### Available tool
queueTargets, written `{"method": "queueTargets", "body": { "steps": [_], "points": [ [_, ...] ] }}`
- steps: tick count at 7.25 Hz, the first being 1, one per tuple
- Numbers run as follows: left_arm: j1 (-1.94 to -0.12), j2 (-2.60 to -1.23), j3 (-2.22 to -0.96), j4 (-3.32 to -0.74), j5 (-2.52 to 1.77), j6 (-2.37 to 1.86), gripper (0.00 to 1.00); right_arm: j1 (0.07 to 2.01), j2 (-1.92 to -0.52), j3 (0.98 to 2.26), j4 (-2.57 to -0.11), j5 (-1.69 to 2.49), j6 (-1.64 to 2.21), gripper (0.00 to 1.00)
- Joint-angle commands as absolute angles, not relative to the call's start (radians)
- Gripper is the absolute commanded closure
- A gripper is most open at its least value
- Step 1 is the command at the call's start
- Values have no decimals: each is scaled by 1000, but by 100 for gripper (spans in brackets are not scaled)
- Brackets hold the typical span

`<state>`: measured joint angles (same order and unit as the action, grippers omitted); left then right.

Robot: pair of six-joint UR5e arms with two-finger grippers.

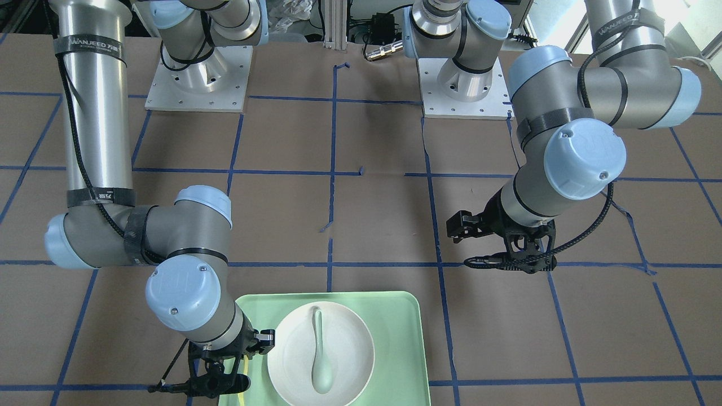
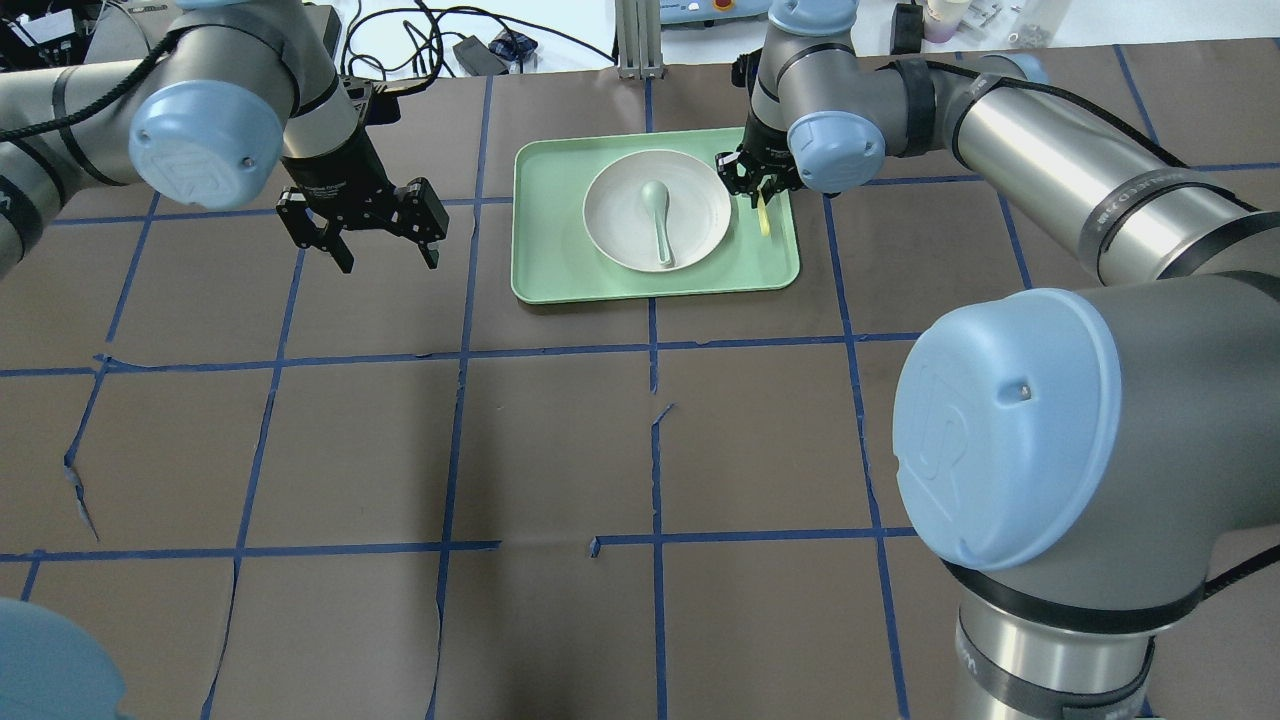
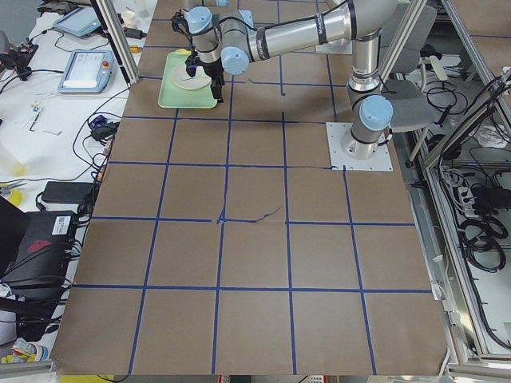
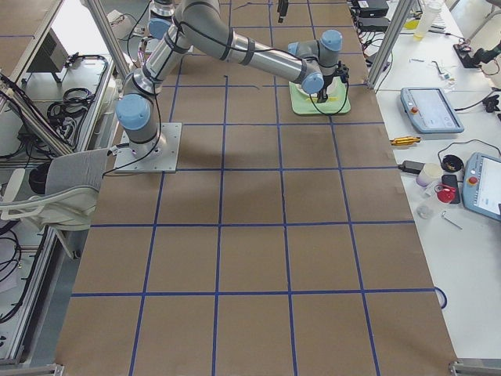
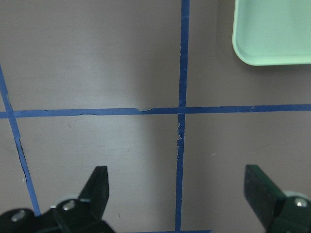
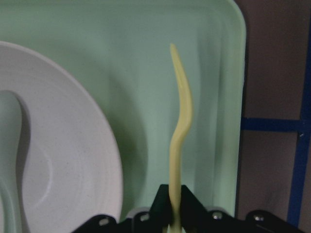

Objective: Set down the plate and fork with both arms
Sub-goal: 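Move the fork with the right gripper beside the plate on the tray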

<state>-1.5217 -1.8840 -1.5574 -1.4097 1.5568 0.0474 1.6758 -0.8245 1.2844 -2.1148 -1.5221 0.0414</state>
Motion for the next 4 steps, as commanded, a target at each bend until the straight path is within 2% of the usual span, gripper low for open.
{"method": "queueTargets", "body": {
  "steps": [1,2,4],
  "points": [
    [-1522,-1884,-1557,-1410,1557,46,0,1675,-822,1287,-2115,-1523,43,11],
    [-1520,-1882,-1555,-1410,1557,46,0,1675,-836,1287,-2114,-1525,46,0],
    [-1522,-1879,-1555,-1410,1557,45,0,1675,-877,1292,-2096,-1534,45,0]
  ]
}}
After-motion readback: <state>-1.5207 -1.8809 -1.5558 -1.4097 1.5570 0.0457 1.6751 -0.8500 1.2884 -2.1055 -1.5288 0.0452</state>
